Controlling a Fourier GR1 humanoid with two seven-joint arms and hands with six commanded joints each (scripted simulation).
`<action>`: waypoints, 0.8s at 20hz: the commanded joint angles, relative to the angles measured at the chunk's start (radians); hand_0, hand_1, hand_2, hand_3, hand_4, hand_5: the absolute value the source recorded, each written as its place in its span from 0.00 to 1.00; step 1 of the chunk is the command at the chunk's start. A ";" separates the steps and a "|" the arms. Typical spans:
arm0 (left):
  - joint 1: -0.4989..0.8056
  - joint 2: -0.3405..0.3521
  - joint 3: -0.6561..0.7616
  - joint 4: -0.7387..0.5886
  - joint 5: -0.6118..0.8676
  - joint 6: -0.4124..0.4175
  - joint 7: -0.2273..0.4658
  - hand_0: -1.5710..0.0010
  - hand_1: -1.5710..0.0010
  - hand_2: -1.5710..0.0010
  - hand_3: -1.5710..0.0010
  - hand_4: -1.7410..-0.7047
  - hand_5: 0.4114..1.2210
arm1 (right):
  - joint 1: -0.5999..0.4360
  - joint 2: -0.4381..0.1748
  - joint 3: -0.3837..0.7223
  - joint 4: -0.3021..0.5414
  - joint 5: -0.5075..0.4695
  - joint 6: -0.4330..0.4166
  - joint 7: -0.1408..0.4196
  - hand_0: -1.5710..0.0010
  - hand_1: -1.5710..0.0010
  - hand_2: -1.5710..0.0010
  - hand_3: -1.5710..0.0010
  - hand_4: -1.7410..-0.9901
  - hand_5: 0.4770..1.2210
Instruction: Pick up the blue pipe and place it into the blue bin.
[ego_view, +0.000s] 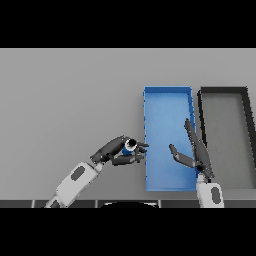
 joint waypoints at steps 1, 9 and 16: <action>0.003 0.006 0.003 -0.016 0.007 -0.002 -0.003 0.00 0.00 0.00 0.08 0.01 1.00 | -0.004 -0.007 -0.006 -0.028 -0.071 0.046 0.014 1.00 1.00 1.00 1.00 0.72 0.17; -0.011 0.009 0.016 -0.011 0.018 -0.009 0.013 0.00 0.00 0.00 0.08 0.01 1.00 | -0.160 -0.186 0.065 -0.241 -0.307 0.259 0.256 1.00 1.00 1.00 1.00 0.61 0.06; -0.014 0.004 0.008 0.003 -0.014 -0.004 0.004 0.00 0.00 0.00 0.09 0.01 1.00 | -0.360 -0.221 0.169 -0.273 -0.396 0.340 0.404 1.00 1.00 1.00 1.00 0.59 0.07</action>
